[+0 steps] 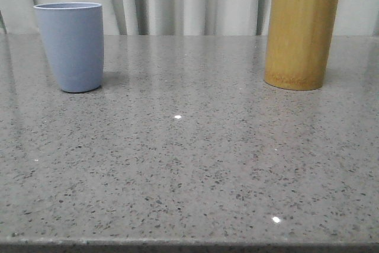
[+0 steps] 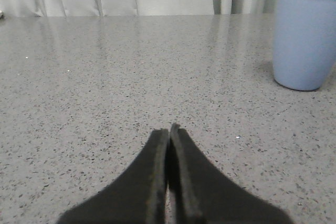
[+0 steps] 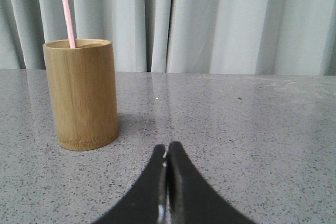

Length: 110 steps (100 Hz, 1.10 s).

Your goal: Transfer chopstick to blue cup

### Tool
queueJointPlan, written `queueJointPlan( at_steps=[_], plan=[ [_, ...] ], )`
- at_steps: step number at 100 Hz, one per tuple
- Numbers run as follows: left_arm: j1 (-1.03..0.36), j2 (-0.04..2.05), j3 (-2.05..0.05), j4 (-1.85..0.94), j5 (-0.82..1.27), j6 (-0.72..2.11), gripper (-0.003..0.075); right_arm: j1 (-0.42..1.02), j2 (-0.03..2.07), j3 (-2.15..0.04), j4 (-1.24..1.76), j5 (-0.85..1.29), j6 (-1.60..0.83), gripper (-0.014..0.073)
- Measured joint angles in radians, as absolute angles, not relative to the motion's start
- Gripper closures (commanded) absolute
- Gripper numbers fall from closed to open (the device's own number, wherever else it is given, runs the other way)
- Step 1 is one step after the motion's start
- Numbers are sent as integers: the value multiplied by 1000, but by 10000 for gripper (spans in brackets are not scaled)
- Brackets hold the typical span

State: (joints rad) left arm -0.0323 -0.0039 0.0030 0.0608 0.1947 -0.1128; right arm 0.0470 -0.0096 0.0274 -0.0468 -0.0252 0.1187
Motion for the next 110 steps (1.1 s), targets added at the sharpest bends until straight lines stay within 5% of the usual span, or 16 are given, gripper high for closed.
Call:
queueJointPlan(
  at_steps=[110],
  plan=[
    [-32,-4,3,59,92,-113,739,47,-10,27,-47,-71,117,691]
  ],
)
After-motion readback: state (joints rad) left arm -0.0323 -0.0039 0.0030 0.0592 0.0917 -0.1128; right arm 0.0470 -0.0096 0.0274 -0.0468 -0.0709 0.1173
